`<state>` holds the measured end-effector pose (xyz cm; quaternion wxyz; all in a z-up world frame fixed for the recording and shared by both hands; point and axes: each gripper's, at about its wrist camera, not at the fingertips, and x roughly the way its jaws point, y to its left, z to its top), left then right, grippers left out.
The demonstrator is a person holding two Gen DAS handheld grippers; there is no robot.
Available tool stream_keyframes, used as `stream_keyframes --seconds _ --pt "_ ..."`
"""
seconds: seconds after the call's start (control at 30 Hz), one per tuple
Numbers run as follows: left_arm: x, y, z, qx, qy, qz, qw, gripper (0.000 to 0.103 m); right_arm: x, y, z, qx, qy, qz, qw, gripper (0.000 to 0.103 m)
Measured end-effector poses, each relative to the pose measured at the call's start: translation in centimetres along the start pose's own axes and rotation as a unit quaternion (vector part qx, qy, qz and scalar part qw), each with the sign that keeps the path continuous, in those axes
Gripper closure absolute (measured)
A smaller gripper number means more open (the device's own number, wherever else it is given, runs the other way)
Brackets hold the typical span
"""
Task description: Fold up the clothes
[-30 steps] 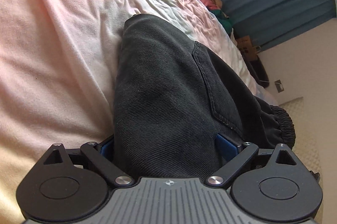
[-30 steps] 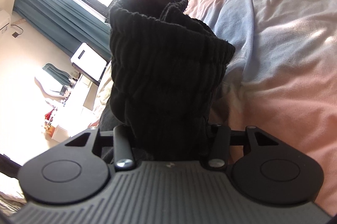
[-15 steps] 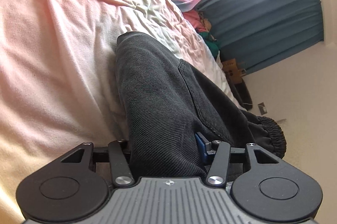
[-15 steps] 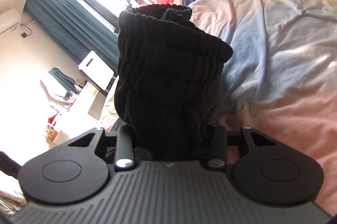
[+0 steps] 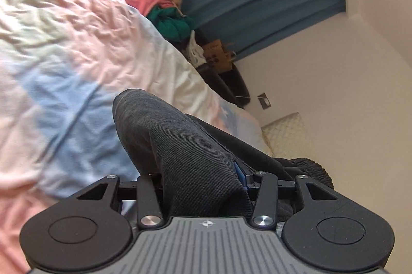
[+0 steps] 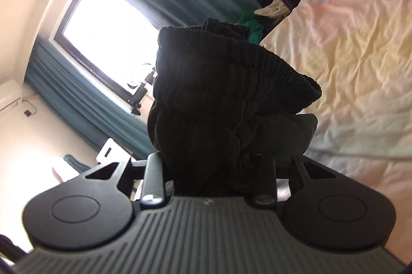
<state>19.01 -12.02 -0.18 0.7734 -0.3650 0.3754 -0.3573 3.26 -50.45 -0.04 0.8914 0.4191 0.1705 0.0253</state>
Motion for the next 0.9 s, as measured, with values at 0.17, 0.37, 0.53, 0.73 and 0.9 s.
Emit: stream_keyframes --seconds 0.17,0.37,0.53,0.73,0.9 --pt "17.6 -4.9 2.3 0.028 0.031 -0.006 0.9991 0.057 1.6 -6.3 8.9 -0.006 -0.048 -0.057 0.997 0.065" --pt "31.8 -5.4 1.2 0.075 0.086 0.012 0.9934 0.057 4.6 -15.3 14.5 0.059 -0.076 -0.119 0.988 0.065" --pt "36.0 -0.7 -1.5 0.102 0.122 0.023 0.9870 0.056 6.1 -20.7 13.8 0.087 -0.061 -0.151 0.983 0.065" --pt "34.5 2.8 -5.2 0.170 0.147 0.043 0.9735 0.052 5.2 -23.6 7.9 0.093 -0.028 -0.168 0.981 0.063" --pt "32.6 2.2 -7.1 0.231 0.133 0.059 0.9619 0.040 4.0 -23.9 6.0 0.093 -0.010 -0.188 0.978 0.057"
